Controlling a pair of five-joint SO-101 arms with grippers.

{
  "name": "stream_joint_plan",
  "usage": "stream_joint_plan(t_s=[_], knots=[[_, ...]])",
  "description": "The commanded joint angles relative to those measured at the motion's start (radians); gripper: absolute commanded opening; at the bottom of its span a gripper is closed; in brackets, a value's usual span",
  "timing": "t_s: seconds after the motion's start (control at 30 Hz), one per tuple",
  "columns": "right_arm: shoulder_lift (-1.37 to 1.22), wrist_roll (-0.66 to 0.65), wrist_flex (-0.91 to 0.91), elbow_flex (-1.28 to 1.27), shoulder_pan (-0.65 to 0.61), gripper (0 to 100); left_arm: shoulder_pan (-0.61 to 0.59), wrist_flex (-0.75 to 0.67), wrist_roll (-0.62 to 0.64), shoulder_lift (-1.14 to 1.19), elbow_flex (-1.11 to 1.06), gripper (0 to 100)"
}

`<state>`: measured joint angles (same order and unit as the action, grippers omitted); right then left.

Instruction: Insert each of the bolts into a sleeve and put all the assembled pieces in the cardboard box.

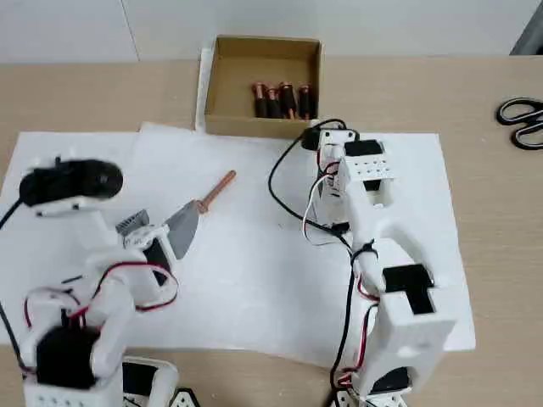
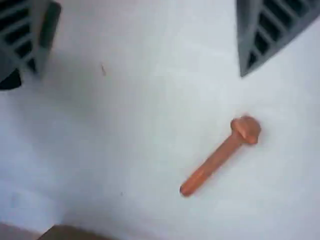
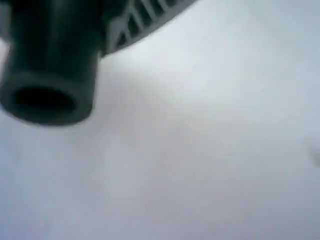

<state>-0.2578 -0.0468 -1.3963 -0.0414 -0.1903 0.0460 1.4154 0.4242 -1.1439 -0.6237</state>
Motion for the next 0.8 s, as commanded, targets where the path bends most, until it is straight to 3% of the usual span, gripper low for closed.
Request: stream_joint_plan(t_s=[0.0, 0.2, 0.43, 0.63, 0.77], knots=[[0.142, -0.02, -0.056, 0.074, 0.01, 0.3, -0.002, 0.038, 0.005, 0.163, 0.142, 24], [0.282, -0.06, -0.102, 0.071, 0.01, 0.3, 0.003, 0.04, -0.02, 0.532, 0.306, 24], [0.314, -0.06, -0.116, 0.069, 0.051, 0.3, -0.003, -0.048, -0.265, 0.957, 0.415, 24], [0.314, -0.06, -0.116, 0.069, 0.114, 0.4, -0.017, -0.207, -0.502, 1.218, 0.453, 24], [0.314, -0.06, -0.117, 0.069, 0.116, 0.4, -0.015, -0.267, -0.534, 1.336, 0.493, 24]])
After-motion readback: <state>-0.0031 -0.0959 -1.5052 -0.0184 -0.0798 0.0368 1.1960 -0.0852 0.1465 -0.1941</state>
